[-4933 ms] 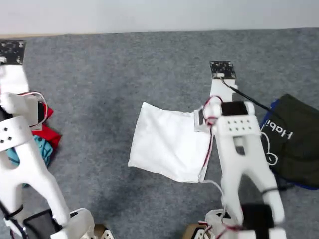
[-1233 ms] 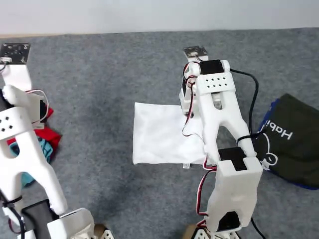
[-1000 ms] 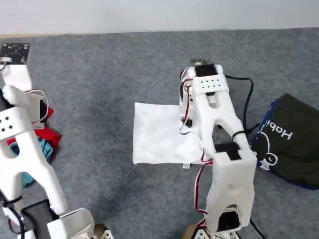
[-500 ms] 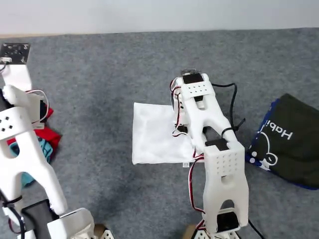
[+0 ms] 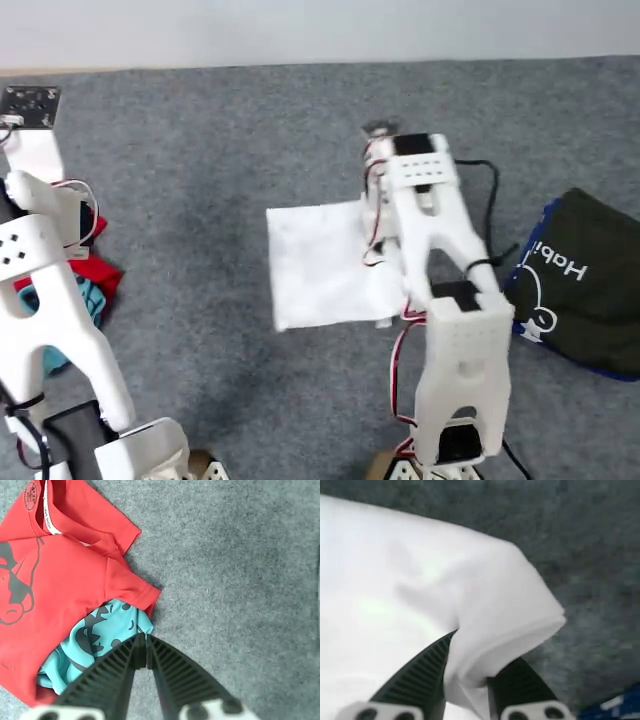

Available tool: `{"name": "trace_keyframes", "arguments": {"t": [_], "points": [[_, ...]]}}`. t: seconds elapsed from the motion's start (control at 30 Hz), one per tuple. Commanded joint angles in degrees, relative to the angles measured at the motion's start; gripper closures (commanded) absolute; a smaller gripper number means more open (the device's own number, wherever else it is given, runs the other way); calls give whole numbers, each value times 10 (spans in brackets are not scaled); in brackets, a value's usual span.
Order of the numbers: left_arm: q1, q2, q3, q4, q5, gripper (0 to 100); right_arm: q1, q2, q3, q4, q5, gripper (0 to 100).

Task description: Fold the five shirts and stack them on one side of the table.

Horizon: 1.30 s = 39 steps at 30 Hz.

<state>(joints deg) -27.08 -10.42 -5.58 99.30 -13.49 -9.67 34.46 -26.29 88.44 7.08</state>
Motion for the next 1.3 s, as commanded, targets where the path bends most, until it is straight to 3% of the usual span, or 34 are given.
{"name": "trace_keyframes", "arguments": {"t": [0.0, 0.27, 0.4, 0.6, 0.67, 0.87, 1.03, 1.27], "points": [[-2, -2, -1, 11, 0, 994, 41, -66, -14, -50, 104, 987], [-2, -2, -1, 11, 0, 994, 46, -35, -14, -191, 429, 988], [-2, -1, -1, 11, 0, 994, 42, 16, -14, -254, 493, 988], [-2, -1, -1, 11, 0, 994, 50, 29, -14, -281, 498, 943], [-2, -1, -1, 11, 0, 994, 55, 15, -14, -282, 451, 890], [-2, -1, 1, 11, 0, 994, 71, -36, -14, -278, 203, 743], [-2, -5, 24, 11, -1, 994, 74, -86, -14, -255, 20, 722], [-1, -6, 33, 11, -1, 994, 53, -150, -14, -140, -164, 723]]}}
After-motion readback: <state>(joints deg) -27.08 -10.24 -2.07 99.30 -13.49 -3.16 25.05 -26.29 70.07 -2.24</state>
